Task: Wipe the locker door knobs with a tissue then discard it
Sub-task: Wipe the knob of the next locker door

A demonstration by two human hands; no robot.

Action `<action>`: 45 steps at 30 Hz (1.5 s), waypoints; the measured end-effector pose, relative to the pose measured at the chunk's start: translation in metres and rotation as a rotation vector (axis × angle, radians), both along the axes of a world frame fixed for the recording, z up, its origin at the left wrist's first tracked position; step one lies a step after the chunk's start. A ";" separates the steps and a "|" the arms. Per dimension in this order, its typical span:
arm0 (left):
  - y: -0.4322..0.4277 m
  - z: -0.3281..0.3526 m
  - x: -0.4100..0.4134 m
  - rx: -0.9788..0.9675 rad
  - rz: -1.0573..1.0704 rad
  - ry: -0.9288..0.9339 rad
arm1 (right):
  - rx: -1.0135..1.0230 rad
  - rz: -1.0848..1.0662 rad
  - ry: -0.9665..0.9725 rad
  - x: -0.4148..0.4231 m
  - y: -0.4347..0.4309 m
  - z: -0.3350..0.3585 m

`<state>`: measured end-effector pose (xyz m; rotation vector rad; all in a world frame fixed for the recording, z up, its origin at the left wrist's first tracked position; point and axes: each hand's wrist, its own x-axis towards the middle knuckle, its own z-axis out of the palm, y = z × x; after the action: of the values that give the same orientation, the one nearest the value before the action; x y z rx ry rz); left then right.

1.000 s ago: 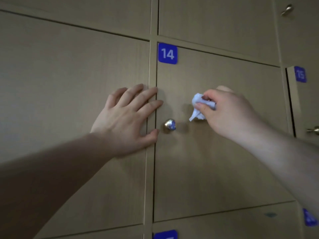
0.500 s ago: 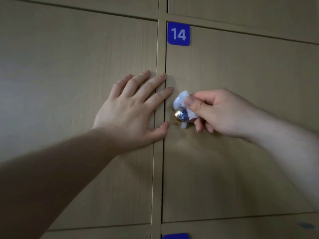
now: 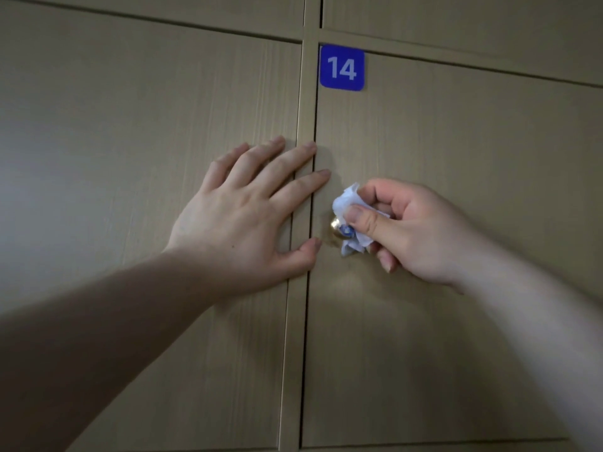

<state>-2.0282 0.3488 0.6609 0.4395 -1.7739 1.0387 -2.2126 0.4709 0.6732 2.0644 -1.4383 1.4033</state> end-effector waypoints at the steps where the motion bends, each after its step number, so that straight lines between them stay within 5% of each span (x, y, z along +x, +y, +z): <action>1: 0.000 0.000 0.000 0.002 0.003 -0.003 | -0.017 0.021 -0.029 -0.001 0.000 -0.002; 8: 0.001 0.000 0.000 0.004 -0.006 -0.001 | 0.039 0.154 -0.073 -0.002 0.006 -0.003; 21: 0.001 -0.001 -0.002 -0.001 -0.017 0.016 | 0.047 0.082 0.032 -0.004 -0.002 -0.004; 27: 0.001 0.000 0.000 0.017 0.003 -0.003 | -0.152 -0.064 -0.007 -0.005 -0.009 -0.013; 31: 0.001 0.000 0.000 0.019 -0.001 -0.001 | -0.157 0.035 -0.095 -0.007 -0.007 -0.012; 38: 0.001 -0.001 -0.001 0.006 -0.010 0.013 | -0.003 0.040 0.062 -0.005 0.000 -0.014; 45: 0.003 0.000 -0.001 0.012 0.001 0.009 | -0.087 -0.086 0.081 0.006 -0.001 -0.014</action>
<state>-2.0292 0.3518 0.6606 0.4525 -1.7730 1.0257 -2.2063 0.4699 0.6592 1.9595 -1.3911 1.3093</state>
